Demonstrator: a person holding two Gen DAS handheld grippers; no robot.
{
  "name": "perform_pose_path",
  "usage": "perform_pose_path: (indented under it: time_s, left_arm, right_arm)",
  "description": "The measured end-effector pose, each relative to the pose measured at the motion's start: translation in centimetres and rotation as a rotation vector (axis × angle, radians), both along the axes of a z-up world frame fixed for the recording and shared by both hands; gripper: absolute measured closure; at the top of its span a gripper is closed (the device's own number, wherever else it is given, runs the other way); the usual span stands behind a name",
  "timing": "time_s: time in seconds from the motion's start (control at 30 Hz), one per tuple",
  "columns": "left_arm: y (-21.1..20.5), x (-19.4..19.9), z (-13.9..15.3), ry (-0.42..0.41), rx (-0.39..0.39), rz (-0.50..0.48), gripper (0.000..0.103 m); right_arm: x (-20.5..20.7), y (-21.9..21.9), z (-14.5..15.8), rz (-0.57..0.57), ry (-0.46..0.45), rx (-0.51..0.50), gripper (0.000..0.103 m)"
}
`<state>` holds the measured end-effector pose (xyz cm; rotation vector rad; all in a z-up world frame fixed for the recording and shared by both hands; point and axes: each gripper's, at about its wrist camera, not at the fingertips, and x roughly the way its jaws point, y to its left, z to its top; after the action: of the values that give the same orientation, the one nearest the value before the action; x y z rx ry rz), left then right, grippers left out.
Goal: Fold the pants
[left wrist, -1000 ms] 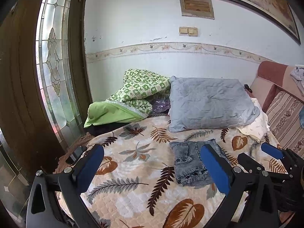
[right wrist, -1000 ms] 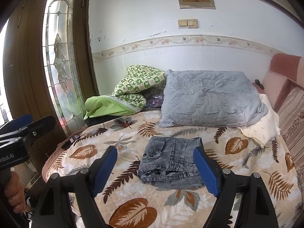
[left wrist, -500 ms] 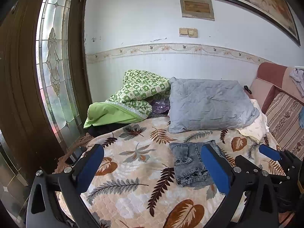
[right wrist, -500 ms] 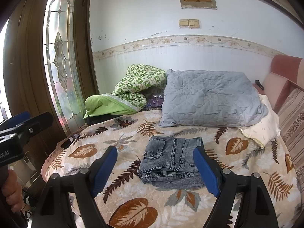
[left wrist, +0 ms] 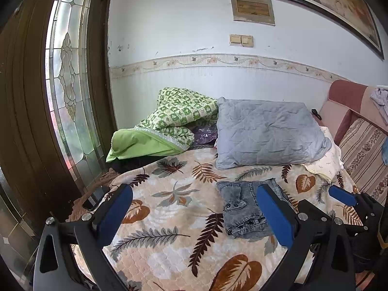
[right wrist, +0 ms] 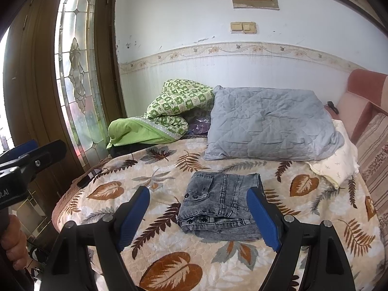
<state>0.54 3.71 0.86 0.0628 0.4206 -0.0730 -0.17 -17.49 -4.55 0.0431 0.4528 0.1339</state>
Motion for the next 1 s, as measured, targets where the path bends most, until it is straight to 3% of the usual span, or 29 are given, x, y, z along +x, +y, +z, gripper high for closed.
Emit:
perform_pose_path:
  time_s: [1.0]
  left_arm:
    - [0.2, 1.2, -0.9, 0.006, -0.017, -0.001, 0.001]
  right_arm:
    - [1.8, 0.6, -0.8, 0.002, 0.017, -0.007, 0.018]
